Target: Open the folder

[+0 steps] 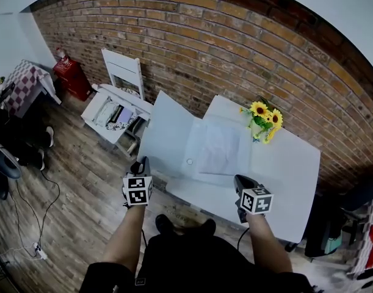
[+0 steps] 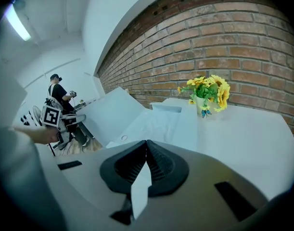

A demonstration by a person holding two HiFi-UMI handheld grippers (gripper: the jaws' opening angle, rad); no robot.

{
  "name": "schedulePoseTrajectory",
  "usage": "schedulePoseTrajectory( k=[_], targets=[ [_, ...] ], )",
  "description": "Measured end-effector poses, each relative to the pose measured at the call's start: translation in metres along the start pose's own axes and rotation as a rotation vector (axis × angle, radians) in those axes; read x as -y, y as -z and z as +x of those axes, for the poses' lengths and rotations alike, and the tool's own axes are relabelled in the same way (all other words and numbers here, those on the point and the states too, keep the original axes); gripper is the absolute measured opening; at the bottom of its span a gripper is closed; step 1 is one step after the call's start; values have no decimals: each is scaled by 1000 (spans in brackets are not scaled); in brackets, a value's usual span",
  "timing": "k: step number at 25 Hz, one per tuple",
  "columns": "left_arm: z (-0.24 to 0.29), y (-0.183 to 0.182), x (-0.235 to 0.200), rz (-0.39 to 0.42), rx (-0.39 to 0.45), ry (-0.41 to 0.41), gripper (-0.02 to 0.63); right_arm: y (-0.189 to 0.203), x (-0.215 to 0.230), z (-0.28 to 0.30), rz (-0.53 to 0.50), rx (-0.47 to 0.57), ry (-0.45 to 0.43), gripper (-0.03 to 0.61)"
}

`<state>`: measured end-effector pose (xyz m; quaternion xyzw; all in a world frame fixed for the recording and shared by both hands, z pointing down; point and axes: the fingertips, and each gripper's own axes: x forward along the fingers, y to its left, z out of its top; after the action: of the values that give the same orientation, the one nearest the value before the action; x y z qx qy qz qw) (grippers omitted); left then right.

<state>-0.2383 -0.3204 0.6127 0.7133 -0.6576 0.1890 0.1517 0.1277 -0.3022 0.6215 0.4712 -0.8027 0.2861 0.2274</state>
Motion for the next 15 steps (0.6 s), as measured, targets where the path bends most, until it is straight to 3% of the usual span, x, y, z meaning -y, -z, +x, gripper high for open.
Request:
schedulePoseTrajectory(
  k=[10,15],
  targets=[
    [12,16,-13,5,-60,-17,78,-39,-8,-21,-77,136,-10,14],
    [14,4,-12,21,-46,-35,94,-54,-12,-30,-94,202,-55,14]
  ],
)
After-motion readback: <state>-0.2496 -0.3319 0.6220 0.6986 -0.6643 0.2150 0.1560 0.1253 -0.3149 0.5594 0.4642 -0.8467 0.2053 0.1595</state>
